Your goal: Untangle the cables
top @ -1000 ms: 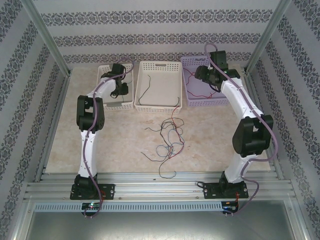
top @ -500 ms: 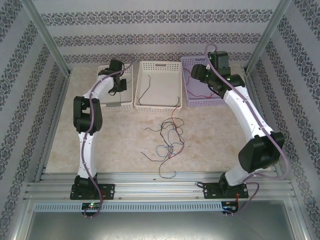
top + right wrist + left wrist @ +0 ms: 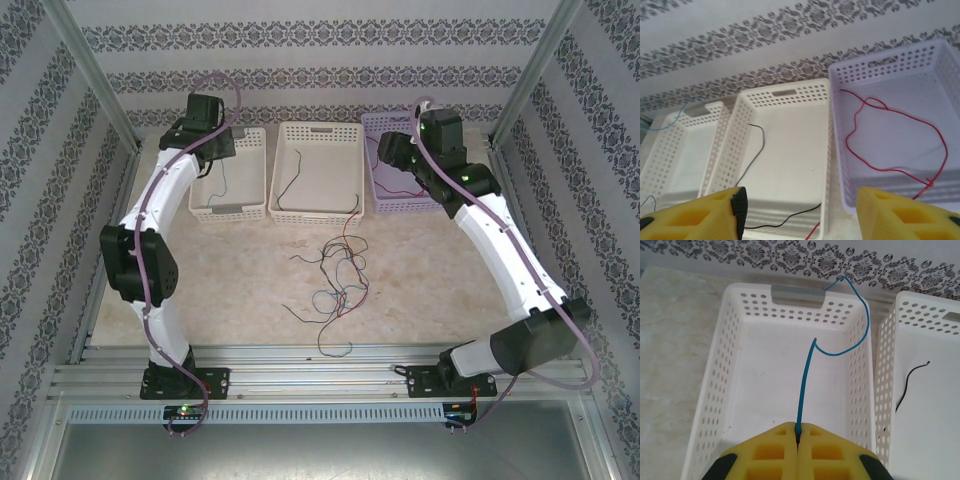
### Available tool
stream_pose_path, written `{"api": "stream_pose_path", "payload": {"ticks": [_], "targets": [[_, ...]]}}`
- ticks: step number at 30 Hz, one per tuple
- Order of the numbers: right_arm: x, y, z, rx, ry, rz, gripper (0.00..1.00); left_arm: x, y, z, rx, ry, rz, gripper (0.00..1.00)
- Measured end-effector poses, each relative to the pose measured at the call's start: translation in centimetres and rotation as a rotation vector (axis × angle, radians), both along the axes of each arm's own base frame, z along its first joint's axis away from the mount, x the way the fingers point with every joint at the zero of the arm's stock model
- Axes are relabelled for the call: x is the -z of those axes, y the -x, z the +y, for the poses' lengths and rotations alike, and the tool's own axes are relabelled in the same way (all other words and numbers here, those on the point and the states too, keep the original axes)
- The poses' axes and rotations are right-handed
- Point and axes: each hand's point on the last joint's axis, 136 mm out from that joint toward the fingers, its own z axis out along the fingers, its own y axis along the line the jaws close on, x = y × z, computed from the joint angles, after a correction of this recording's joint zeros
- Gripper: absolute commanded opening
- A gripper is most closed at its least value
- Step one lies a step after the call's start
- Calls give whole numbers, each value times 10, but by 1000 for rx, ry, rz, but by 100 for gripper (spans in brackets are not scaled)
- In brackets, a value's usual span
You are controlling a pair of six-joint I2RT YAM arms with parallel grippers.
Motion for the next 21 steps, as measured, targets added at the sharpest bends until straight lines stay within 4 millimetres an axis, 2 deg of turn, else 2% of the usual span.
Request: {"api": "stream_pose_path", "payload": {"ticks": [3,6,11,14,18,21], "targets": [[-10,11,12,-33,-3,-26,60,-7,8,1,-10,8,-13,0],[-11,18,22,-58,-3,-33,60,-11,16,2,-18,22,-23,0],[3,25,37,-94,13,-6,61,-20,34,4,-32,33,-58,0],[11,29,44,-108,24,9,61,-36,43,7,-40,31,-98,0],[18,33,50,-124,32,21,61,-58,43,9,-45,34,-164,0],[21,36,56,-139,35,25,62,-53,39,8,-46,36,-157,0]]}}
